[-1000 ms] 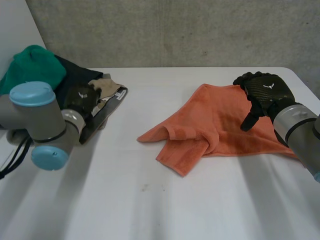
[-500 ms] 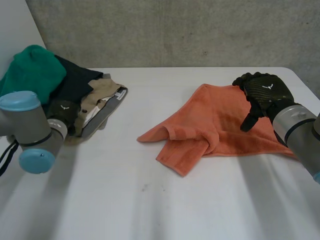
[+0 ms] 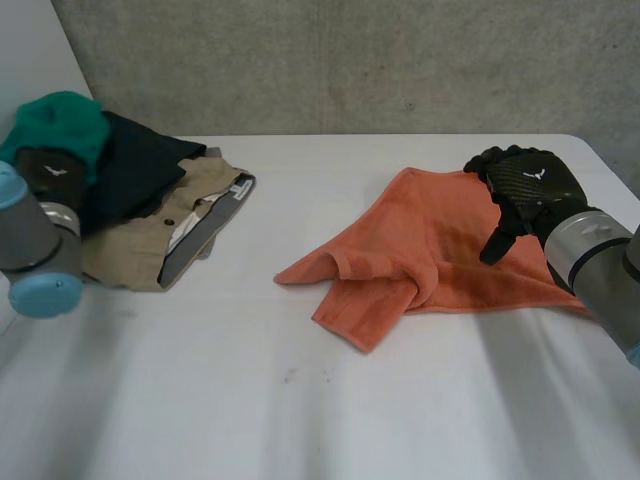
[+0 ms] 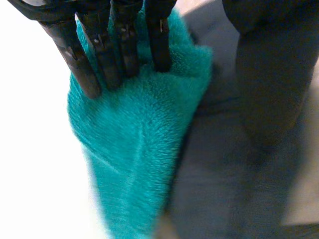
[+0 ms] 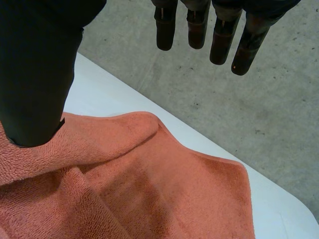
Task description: Fold the laundry.
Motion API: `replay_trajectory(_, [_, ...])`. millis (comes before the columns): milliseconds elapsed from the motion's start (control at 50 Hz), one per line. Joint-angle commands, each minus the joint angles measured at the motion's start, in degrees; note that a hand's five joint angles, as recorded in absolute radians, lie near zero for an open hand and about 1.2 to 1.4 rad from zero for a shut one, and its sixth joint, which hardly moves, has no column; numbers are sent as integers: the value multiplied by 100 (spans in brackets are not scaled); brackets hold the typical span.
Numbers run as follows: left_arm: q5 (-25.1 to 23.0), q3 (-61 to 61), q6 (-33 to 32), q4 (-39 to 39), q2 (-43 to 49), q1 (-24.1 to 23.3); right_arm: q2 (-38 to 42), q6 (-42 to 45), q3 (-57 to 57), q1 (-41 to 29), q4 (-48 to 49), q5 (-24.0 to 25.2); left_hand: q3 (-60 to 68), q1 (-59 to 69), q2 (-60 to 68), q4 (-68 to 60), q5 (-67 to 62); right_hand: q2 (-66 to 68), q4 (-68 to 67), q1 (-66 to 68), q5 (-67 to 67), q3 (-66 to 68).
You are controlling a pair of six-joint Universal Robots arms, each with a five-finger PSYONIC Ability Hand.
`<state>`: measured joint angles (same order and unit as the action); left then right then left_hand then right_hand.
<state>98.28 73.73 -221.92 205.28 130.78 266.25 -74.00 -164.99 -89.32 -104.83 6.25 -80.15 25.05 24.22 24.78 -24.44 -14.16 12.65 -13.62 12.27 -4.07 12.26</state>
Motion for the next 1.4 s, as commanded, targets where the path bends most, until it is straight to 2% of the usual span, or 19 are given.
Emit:
replay_trajectory(20, [-511,852,641,-637,-745,-810,-9,19,142,50,-115,-9,-121,-38,-94,60,32,-265,362,-227,407,-226])
replay_trajectory(80, [-652,1038,799,-814,-1019,-1180,-44,221,318,68,-447,-9,-104,-21,-78,43,16,-265,362,-227,407,-226])
replay_trajectory(140, [-722,1231,1045,-919,-1300,-1768,-53,520,485,77,-852,0,-54,29,-27,-7,-35,-265,362,-227,407,-226])
replay_trajectory(220, [-731,1416,1283,-937,-1511,-2428,-53,1292,714,103,-1633,-9,64,146,90,-124,-152,-265,362,-227,407,-226])
replay_trajectory(320, [-801,1539,1529,-937,-1530,-3490,-35,1838,644,480,-1917,8,636,719,662,-697,-724,-265,362,-227,407,-226])
replay_trajectory(420, [-1082,1504,1547,-946,-1380,-4099,-9,2015,398,841,-1952,26,602,685,629,-663,-691,-265,362,-227,407,-226])
replay_trajectory(520, [-1206,1364,1503,-946,-695,-4160,0,2050,47,1026,-1820,105,602,685,629,-663,-691,-265,362,-227,407,-226])
replay_trajectory(660, [-1215,740,1485,-946,-106,-4143,0,2050,-375,1351,-1662,579,619,702,646,-680,-708,-265,362,-227,407,-226])
replay_trajectory(860, [-1232,-42,1169,-902,536,-4099,0,1962,-683,1510,-1372,720,753,836,779,-814,-841,-265,362,-227,407,-226])
replay_trajectory(940, [-1232,-227,1055,-893,685,-4073,0,1971,-736,1518,-1319,720,1778,1861,1805,-1839,-1867,-265,362,-227,407,-226])
replay_trajectory(1040, [-1241,-359,1046,-876,852,-4064,0,1962,-727,1527,-1310,720,2132,2214,2158,-2192,-2220,-265,362,-227,407,-226])
replay_trajectory(1140, [-1241,-561,1046,-876,1011,-4046,0,1944,-718,1536,-1249,711,4079,4162,4106,-4140,-4168,-265,362,-227,407,-226])
replay_trajectory(1160, [-1232,-596,1046,-876,1011,-4029,0,1944,-710,1545,-1240,711,5300,5383,5326,-5361,-5389,-265,362,-227,407,-226])
replay_trajectory(1180, [-1224,-596,1037,-876,976,-4003,0,1944,-710,1545,-1231,711,5493,5576,5520,-5554,-5582,-265,362,-227,407,-226])
replay_trajectory(1280, [-1127,-553,1081,-876,502,-3827,-9,1936,-648,1650,-1240,650,5495,5578,5522,-5556,-5584,-265,362,-227,407,-226])
replay_trajectory(1400, [-872,-272,1125,-937,-781,-3668,0,1760,-490,1633,-1310,624,5495,5578,5522,-5556,-5584,-265,362,-227,407,-226])
